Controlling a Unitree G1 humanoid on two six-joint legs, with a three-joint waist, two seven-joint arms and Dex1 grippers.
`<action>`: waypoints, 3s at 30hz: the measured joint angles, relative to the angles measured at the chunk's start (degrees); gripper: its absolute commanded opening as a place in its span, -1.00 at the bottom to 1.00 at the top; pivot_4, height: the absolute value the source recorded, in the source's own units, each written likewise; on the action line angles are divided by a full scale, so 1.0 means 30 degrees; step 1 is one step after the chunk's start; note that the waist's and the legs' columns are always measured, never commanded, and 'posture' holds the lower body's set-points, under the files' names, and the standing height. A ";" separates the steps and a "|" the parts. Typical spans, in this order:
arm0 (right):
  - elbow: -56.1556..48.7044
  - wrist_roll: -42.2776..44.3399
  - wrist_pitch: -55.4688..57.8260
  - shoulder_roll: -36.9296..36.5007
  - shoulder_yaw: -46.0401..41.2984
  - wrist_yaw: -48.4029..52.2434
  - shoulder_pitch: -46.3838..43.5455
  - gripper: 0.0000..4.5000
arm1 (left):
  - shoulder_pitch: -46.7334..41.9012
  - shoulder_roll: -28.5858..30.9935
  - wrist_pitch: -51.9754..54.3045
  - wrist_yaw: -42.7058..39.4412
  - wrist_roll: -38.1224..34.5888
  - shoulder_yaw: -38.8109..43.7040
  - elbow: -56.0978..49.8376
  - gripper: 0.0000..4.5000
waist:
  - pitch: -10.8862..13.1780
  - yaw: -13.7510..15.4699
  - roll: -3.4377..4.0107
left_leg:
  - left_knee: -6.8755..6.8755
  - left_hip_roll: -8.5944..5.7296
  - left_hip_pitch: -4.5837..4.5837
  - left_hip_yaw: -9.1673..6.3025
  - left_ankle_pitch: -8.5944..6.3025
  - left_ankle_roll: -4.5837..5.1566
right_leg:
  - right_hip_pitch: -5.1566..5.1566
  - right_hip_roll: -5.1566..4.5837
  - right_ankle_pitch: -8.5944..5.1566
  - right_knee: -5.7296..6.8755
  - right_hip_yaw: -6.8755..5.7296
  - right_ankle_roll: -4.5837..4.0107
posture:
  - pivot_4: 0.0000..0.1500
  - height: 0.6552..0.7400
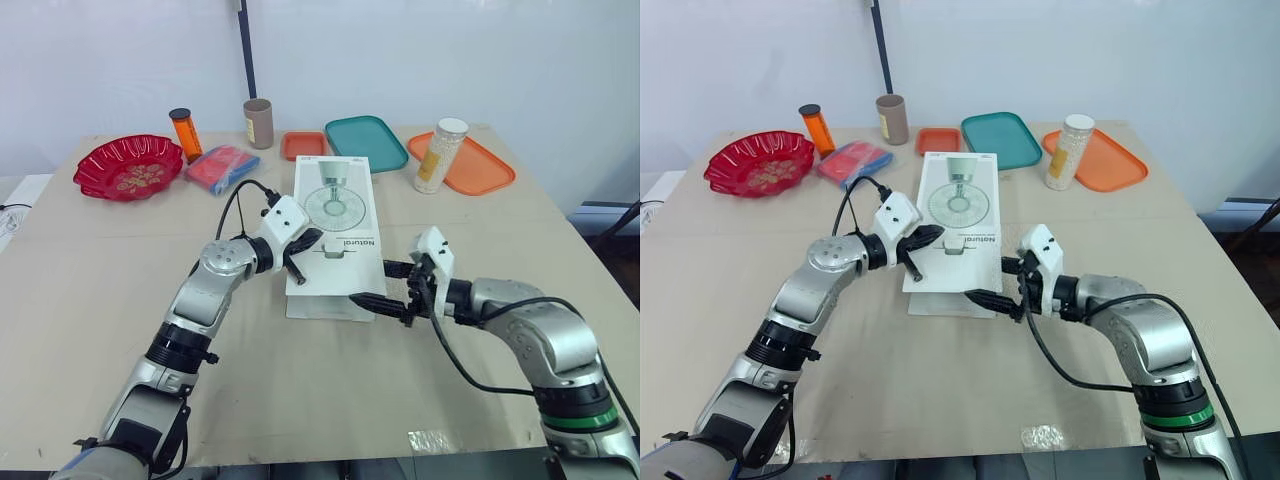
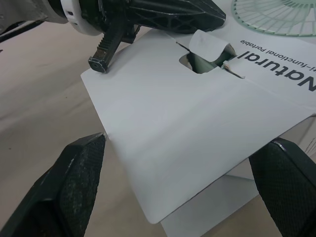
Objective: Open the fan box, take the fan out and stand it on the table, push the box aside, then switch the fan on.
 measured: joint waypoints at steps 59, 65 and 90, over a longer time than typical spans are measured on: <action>0.3185 -0.0587 -0.1334 0.2700 0.0914 -0.2471 -0.3957 1.00 | 0.0028 0.3377 0.1668 -0.0751 -0.2336 0.1056 -0.2366 -0.98 | 0.0017 -0.0018 -0.0022 | -0.0011 0.0001 -0.0033 0.0000 -0.0001 0.0001 | -0.0041 -0.0001 0.0007 -0.0007 -0.0002 -0.0010 | 1.00 1.00; 0.3180 -0.0832 -0.1344 0.2740 0.0926 -0.2493 -0.3950 1.00 | -0.1295 0.2191 0.0483 -0.0458 -0.1293 0.0327 0.0541 -0.98 | 0.0017 -0.0020 -0.0022 | -0.0009 0.0001 -0.0043 0.0001 -0.0001 0.0000 | -0.0052 -0.0001 0.0007 -0.0005 -0.0003 -0.0009 | 1.00 1.00; -0.4000 0.0960 0.0843 0.1403 0.1848 -0.3103 -0.0388 1.00 | -0.1955 0.1202 0.0277 -0.0464 -0.0164 0.0130 0.1983 -0.98 | 0.0013 -0.0012 -0.0023 | 0.0013 -0.0002 -0.0042 -0.0014 -0.0005 0.0009 | -0.0036 -0.0001 0.0007 0.0001 -0.0012 -0.0004 | 1.00 1.00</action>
